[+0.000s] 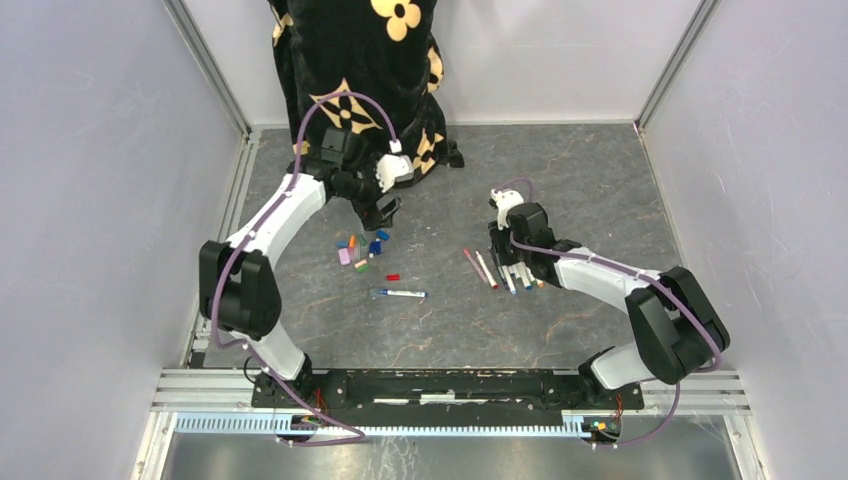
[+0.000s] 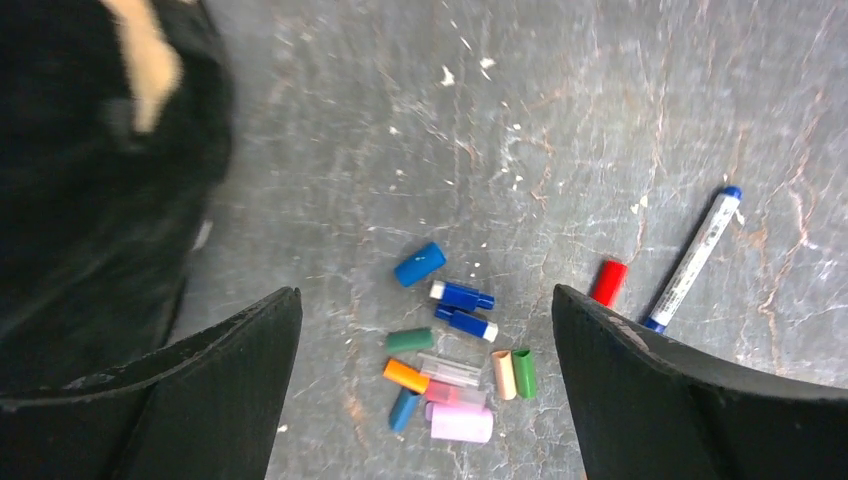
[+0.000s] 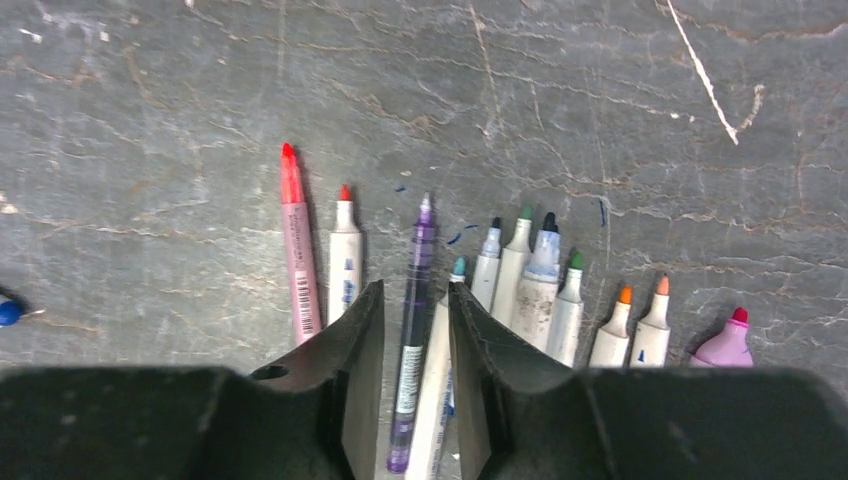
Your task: Open the pen caps
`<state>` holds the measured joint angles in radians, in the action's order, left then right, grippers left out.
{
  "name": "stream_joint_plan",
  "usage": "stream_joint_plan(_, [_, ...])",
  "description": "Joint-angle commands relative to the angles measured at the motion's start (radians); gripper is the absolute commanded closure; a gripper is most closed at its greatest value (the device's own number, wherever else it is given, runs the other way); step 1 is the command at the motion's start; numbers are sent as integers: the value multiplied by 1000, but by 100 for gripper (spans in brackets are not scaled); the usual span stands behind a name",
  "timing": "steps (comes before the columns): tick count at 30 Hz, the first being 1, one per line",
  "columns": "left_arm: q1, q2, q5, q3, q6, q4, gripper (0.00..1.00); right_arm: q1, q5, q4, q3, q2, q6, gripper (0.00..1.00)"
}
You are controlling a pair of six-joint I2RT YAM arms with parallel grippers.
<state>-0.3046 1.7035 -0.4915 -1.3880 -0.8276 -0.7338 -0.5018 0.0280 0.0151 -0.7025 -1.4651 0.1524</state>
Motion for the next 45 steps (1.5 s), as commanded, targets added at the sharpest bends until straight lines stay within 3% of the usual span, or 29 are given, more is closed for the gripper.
stream_joint_plan(1, [28, -102, -58, -94, 89, -75, 0, -60, 54, 20, -10, 61, -21, 64])
stream_joint_plan(6, [52, -154, -30, -118, 111, -95, 0, -176, -24, 49, -60, 65, -117, 51])
stream_joint_plan(13, [136, -180, -55, -98, 120, -128, 0, -365, -258, 42, -206, -119, -250, 37])
stream_joint_plan(18, [181, -170, -83, -121, 96, -207, 0, -436, -276, 8, -312, -274, -305, 37])
stream_joint_plan(24, [202, -178, -91, -138, 77, -246, 0, -460, -255, -7, -367, -389, -330, 48])
stream_joint_plan(30, [208, -185, -122, -142, 73, -268, 0, -465, -244, 13, -332, -404, -327, 61])
stream_joint_plan(36, [208, -172, -139, -144, 36, -307, 0, -466, -291, 10, -305, -376, -319, 97])
stream_joint_plan(40, [207, -188, -178, -110, -125, -383, 0, -465, -367, -43, -334, -343, -312, 100])
stream_joint_plan(45, [207, -243, -209, -28, -446, -513, 0, -420, -523, -87, -370, -303, -241, 100])
